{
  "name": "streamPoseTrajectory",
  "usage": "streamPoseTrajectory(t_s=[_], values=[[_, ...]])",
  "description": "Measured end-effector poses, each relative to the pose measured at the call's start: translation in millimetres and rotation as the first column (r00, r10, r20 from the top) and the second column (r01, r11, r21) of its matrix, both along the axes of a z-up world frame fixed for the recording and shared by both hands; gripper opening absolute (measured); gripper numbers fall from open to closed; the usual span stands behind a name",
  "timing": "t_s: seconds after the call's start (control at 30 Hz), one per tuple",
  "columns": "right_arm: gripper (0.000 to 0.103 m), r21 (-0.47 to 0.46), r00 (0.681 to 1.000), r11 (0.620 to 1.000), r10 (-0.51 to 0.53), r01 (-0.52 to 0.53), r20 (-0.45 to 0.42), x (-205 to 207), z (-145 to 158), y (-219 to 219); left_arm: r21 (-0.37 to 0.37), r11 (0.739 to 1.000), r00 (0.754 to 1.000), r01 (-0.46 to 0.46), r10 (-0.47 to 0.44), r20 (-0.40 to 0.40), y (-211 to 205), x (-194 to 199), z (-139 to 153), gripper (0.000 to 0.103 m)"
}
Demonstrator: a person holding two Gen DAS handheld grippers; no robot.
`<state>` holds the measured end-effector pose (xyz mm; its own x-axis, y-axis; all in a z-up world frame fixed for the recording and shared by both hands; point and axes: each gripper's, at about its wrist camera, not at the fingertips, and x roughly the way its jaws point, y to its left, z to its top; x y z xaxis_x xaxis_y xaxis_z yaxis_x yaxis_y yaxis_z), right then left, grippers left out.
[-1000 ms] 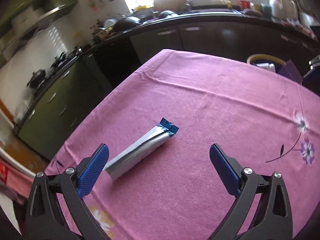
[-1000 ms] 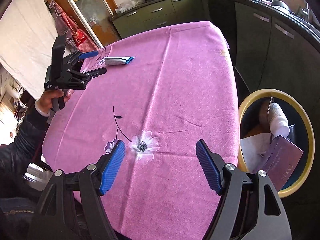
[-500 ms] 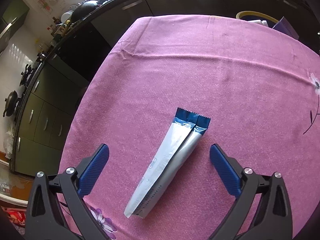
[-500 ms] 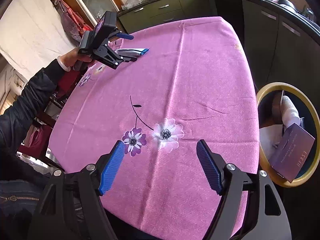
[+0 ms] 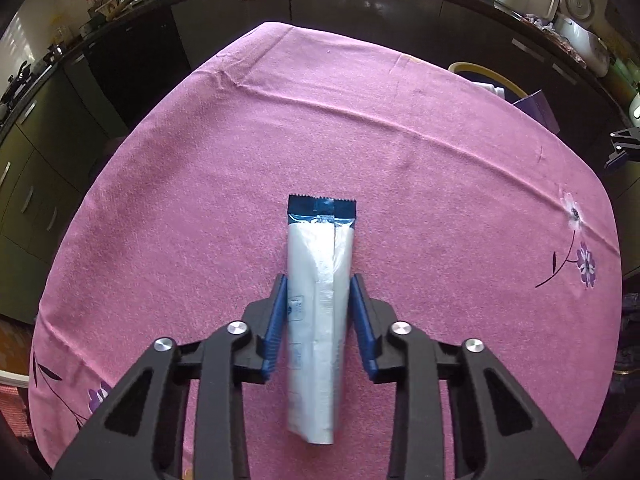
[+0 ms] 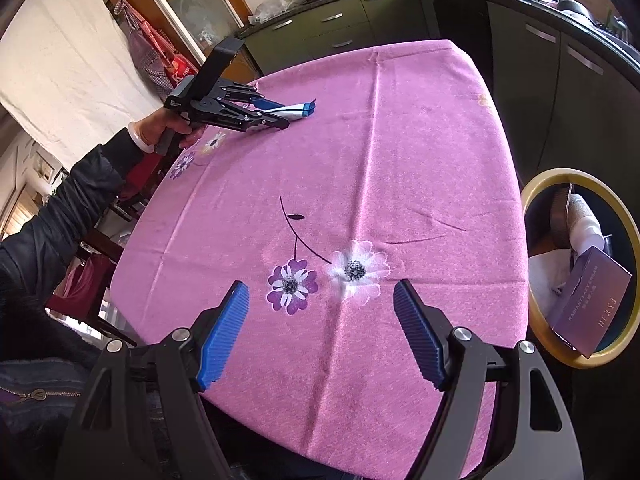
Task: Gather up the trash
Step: 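Carry the sachet with the left gripper into the bin and release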
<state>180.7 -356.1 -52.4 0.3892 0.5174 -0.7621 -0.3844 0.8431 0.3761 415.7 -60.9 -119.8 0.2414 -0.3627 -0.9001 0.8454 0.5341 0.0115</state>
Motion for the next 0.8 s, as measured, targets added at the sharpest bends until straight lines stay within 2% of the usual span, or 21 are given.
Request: streamPoseTrajectory(t_s=[0.23, 0.4, 0.6, 0.7, 0.8], values=[[0.074, 0.033, 1.0, 0.999, -0.008, 0.007, 0.029, -11, 6, -12, -0.014, 0.998, 0.998, -0.054, 0.053, -0.022, -6, -25, 1, 0.022], [0.074, 0.061, 0.997, 0.997, -0.045, 0.042, 0.059, -26, 10, -34, -0.034, 0.997, 0.998, -0.066, 0.065, -0.018, -33, -53, 15, 0.022], [0.074, 0.086, 0.983, 0.984, -0.161, 0.153, 0.092, -59, 16, -80, -0.086, 0.996, 1.0, -0.003, 0.002, -0.006, -107, -88, 52, 0.022], [0.074, 0.102, 0.969, 0.971, -0.227, 0.216, 0.102, -77, 16, -105, -0.123, 0.991, 0.999, 0.045, -0.046, -0.012, -164, -102, 67, 0.022], [0.075, 0.125, 0.956, 0.958, -0.271, 0.257, 0.113, -92, 14, -127, -0.147, 0.986, 0.996, 0.079, -0.084, -0.033, -220, -108, 70, 0.022]])
